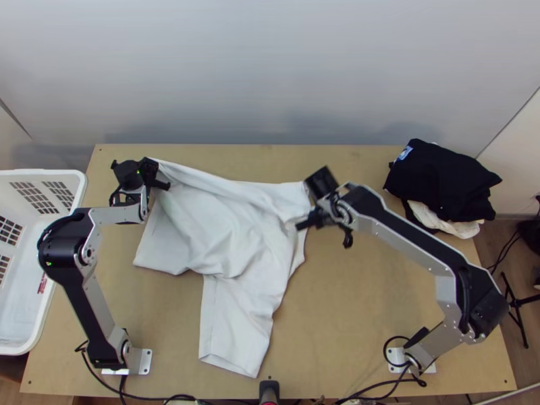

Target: Fold the t-shirt

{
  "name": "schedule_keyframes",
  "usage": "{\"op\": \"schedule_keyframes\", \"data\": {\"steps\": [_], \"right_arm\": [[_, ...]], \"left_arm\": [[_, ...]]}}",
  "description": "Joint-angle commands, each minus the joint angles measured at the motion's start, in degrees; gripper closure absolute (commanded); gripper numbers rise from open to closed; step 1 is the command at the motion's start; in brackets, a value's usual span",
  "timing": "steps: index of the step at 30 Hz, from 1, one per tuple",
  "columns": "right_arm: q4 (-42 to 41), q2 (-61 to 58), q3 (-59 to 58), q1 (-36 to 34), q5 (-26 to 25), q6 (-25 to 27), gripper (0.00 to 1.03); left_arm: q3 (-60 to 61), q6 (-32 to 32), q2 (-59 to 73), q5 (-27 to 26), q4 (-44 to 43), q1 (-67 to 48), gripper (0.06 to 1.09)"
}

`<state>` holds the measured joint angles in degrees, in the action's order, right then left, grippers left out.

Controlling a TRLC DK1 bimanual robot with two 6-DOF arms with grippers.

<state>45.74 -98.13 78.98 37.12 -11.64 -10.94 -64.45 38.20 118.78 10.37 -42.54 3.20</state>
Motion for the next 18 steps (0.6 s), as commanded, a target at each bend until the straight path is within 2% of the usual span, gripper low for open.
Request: {"op": "schedule_keyframes", "data": {"steps": [1,2,3,6,7,8,9,10,11,14,18], "right_arm": [[0.58,-0.57,-7.35,2.95,8.56,-4.09,1.0],[-0.03,-1.1,-7.61,3.13,10.32,-4.53,1.0],[-1.53,-1.8,-7.61,3.39,10.5,-4.88,1.0],[-4.78,-3.47,-7.7,3.39,10.85,-4.71,1.0],[-5.22,-3.3,-7.61,3.22,10.94,-4.35,0.99],[-5.66,-2.42,-7.79,3.22,11.11,-4.27,0.86],[-6.36,-1.54,-7.96,3.04,11.11,-4.0,0.59],[-6.27,-0.57,-7.88,2.69,11.55,-3.83,0.24],[-6.27,0.48,-7.79,2.16,12.61,-3.83,0.01],[-6.27,4.79,-7.7,0.67,13.75,-3.65,0.03],[-5.48,11.82,-7.52,-1.09,16.03,-3.65,0.03]], "left_arm": [[0.2,1.18,1.45,0.0,0.01,-0.21,1.03],[0.2,1.44,1.63,0.0,0.01,-0.21,0.99],[0.37,1.8,1.72,-0.09,0.09,-0.21,0.9],[0.99,2.23,1.01,-0.18,1.59,-0.21,0.5],[1.34,2.32,0.31,-0.18,1.94,-0.21,0.43],[1.6,2.41,-0.92,-0.18,4.75,-0.21,0.35],[1.34,2.85,-2.33,-0.26,10.64,-0.21,0.22],[0.37,3.2,-3.56,-0.35,15.83,-0.04,0.11],[-0.86,3.29,-4.52,-0.35,21.27,0.4,0.1],[-4.99,3.11,-7.78,-1.32,32.09,2.42,0.1],[-7.01,1.53,-13.66,-5.89,41.84,5.94,0.1]]}}
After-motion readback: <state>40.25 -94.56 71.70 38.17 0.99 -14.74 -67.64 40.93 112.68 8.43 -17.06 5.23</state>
